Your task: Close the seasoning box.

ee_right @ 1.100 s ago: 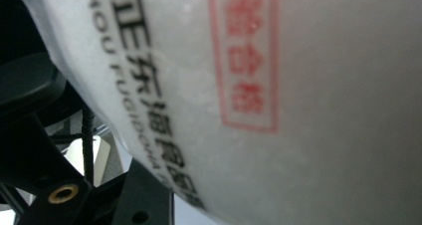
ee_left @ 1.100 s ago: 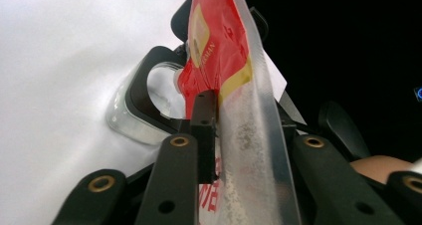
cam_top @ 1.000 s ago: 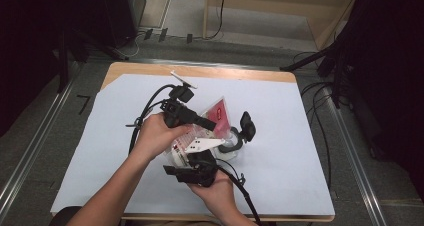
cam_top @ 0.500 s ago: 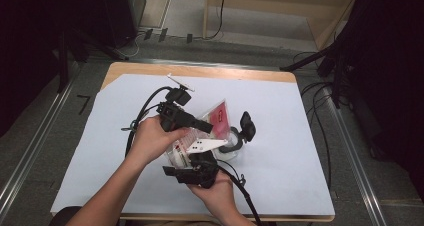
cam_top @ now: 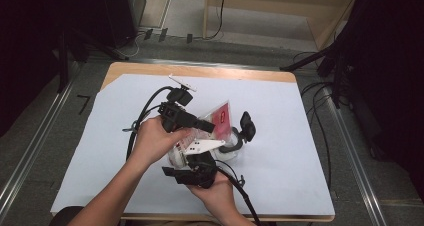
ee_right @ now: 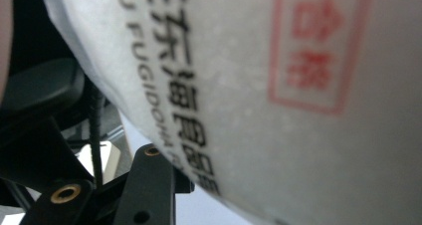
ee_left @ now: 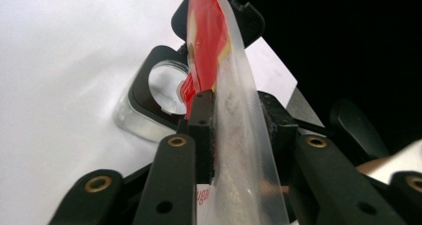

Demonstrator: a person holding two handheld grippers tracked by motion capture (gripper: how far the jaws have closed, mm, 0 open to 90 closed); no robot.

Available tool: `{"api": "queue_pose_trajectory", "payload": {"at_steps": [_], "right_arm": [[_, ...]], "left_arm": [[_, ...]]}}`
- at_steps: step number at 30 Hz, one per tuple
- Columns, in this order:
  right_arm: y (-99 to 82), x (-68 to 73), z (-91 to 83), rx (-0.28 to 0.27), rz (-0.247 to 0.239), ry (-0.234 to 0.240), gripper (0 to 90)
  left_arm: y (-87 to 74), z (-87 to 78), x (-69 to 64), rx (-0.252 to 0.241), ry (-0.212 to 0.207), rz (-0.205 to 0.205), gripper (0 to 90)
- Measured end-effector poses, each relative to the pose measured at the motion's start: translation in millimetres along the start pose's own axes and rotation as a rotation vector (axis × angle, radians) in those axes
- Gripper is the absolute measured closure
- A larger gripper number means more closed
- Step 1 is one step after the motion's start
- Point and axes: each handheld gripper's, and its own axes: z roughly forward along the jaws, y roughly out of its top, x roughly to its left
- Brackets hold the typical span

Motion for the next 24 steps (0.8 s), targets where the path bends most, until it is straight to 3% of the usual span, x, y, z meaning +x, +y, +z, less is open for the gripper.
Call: {"api": "queue_pose_trajectory", "payload": {"at_steps": [5,7,10,14,20,24], "right_arm": [[3.9,-1.1,-3.1,-0.022,0.038,0.035,62.2],[8.1,-4.3,-7.5,-0.05,0.078,0.068,62.2],[7.9,-3.9,-7.1,-0.036,0.067,0.059,62.1],[6.7,-2.1,-5.1,-0.013,0.031,0.034,61.7],[6.0,-0.7,-4.1,-0.001,-0.003,0.015,61.9],[6.9,-0.3,-4.3,0.001,0.001,0.026,62.0]], "left_arm": [[-0.2,-2.3,0.6,-0.011,-0.017,-0.007,67.0],[0.1,-3.0,0.9,-0.018,-0.019,-0.006,66.3],[-0.4,-2.4,0.9,-0.008,-0.004,-0.01,69.6],[-0.9,-2.8,4.9,-0.005,-0.015,-0.028,74.1],[-1.6,-3.2,9.1,-0.002,-0.038,-0.055,74.4],[-1.4,-3.8,9.6,0.001,-0.039,-0.061,72.9]]}}
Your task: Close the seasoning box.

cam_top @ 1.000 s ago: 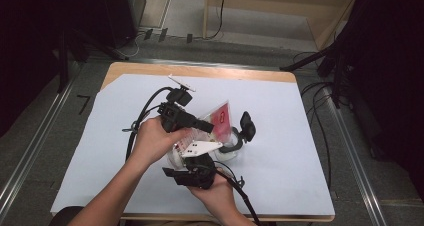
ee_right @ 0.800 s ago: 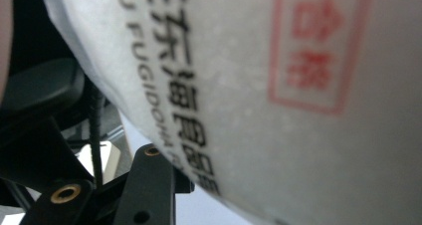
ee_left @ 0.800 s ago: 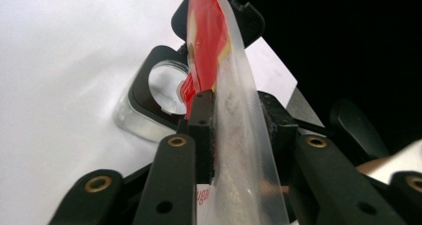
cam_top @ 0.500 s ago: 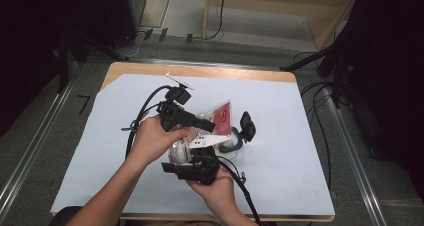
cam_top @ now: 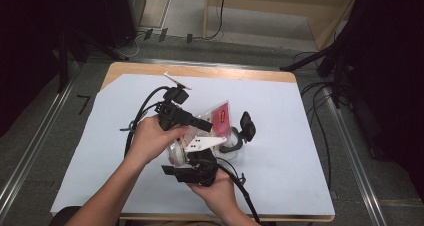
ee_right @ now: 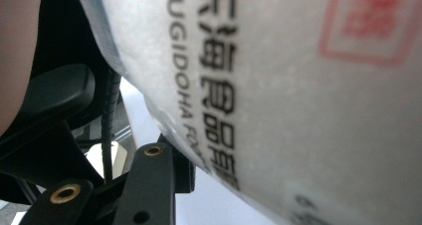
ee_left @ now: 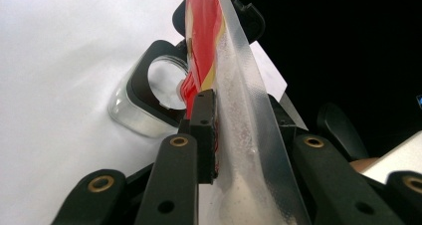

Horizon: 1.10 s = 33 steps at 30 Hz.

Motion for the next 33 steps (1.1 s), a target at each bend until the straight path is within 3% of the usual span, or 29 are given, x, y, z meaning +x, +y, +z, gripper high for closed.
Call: {"api": "queue_pose_trajectory", "payload": {"at_steps": [5,9,12,24,33], "right_arm": [[1.1,0.5,0.0,0.0,0.001,0.011,61.8],[1.3,1.9,0.9,0.007,-0.024,0.001,61.6],[1.8,3.8,1.1,0.012,-0.042,-0.003,62.3],[2.3,3.1,-0.2,0.01,-0.044,0.003,62.6],[1.4,3.5,0.2,0.009,-0.051,0.001,62.5]], "left_arm": [[0.8,-0.7,-1.5,0.004,0.014,0.007,73.2],[1.3,-0.5,-1.4,0.002,0.01,-0.011,73.5],[1.2,-0.7,-1.7,0.0,0.02,-0.006,73.4],[1.1,-0.8,-3.8,0.004,0.033,0.043,72.5],[0.4,0.0,-5.8,0.001,0.039,0.041,73.5]]}}
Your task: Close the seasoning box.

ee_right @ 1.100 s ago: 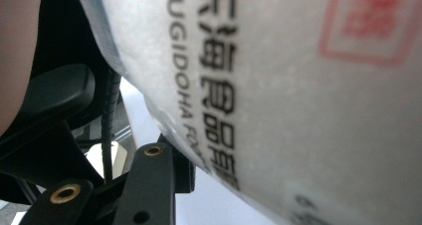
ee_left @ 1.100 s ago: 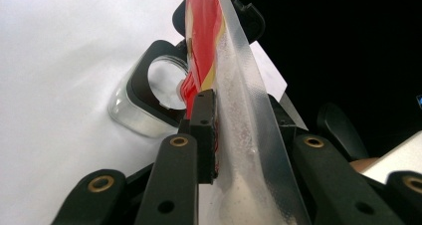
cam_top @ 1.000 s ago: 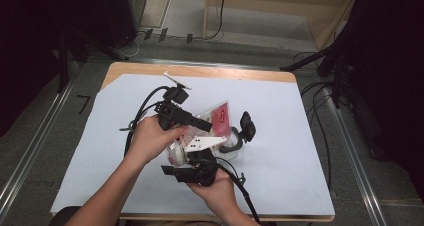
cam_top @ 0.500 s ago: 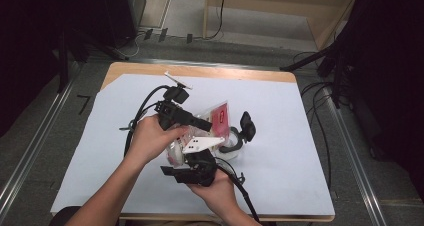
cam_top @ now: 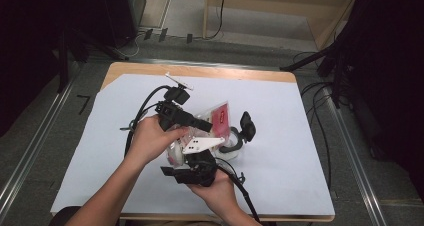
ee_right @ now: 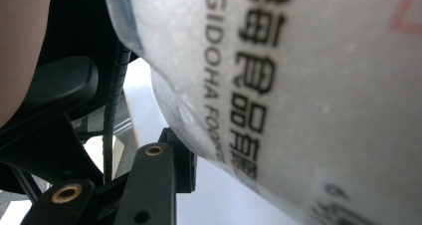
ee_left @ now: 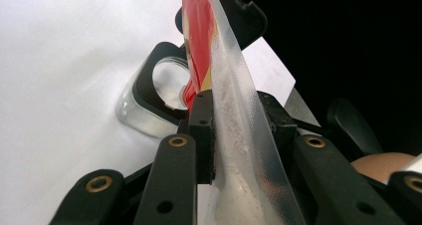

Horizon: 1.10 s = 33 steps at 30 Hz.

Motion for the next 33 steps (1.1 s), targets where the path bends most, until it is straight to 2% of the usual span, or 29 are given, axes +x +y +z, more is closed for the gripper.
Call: {"api": "queue_pose_trajectory", "payload": {"at_steps": [33], "right_arm": [[0.5,-0.3,-0.2,-0.003,0.008,0.018,62.5]], "left_arm": [[-0.1,0.1,-0.8,-0.003,0.007,0.01,71.8]]}}
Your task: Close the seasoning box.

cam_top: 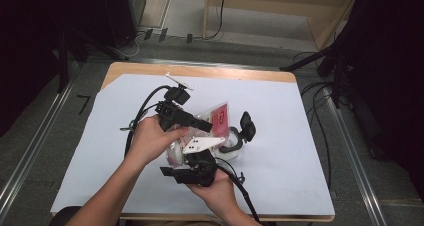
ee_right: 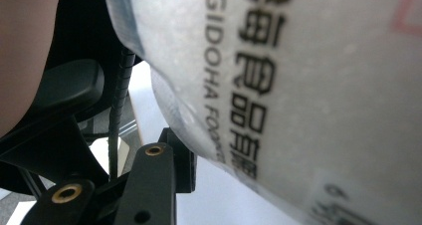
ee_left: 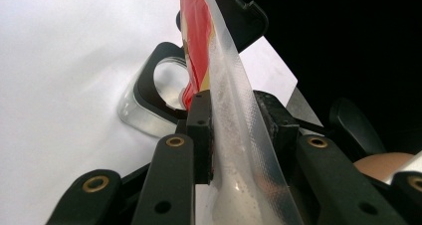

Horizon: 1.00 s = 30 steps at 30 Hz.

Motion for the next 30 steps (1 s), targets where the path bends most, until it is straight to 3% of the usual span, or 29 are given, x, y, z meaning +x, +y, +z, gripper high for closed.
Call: {"api": "queue_pose_trajectory", "payload": {"at_steps": [30], "right_arm": [[-0.2,0.1,-1.2,-0.012,0.008,-0.001,62.6]], "left_arm": [[0.0,0.8,-1.7,-0.004,0.001,0.011,70.3]]}}
